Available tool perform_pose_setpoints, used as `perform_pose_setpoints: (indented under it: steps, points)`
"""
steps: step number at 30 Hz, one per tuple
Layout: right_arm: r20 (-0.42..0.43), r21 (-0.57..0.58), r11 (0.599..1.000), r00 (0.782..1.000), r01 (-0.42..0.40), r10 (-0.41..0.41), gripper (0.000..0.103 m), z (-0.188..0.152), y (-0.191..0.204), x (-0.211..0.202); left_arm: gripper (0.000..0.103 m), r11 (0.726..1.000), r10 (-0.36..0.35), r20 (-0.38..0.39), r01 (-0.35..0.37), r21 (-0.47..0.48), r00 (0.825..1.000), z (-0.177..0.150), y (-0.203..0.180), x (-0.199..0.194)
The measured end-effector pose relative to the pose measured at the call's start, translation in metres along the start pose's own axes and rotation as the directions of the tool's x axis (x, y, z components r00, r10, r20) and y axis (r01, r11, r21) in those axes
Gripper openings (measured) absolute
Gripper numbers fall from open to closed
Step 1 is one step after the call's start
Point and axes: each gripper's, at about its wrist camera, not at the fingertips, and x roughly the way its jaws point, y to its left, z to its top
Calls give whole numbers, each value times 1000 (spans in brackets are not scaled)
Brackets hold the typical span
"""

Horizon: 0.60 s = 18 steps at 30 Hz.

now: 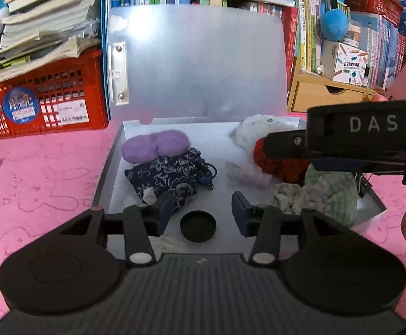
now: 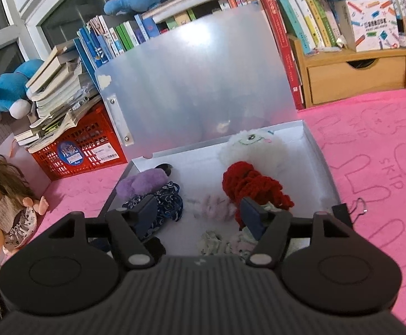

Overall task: Organize objects
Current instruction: 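Open the right gripper over the box to drop the lace cloth while the left gripper releases the black lid, then move both grippers out of the box back to the table items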

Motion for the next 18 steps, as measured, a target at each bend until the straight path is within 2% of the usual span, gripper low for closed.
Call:
perform_pose_setpoints:
  steps: [5, 9, 18]
  points:
    - [27, -36, 999, 1000, 11, -10, 79, -2, 0, -22, 67, 1000, -9, 4, 8, 23, 1000, 0, -2, -18]
    - [51, -70, 998, 999, 11, -7, 81, -8, -2, -43, 73, 998, -45, 4, 45, 38, 999, -3, -3, -38]
    - [74, -131, 991, 997, -4, 14, 84, -41, -10, -88, 75, 994, -84, 17, 83, 73, 996, -25, -1, -83]
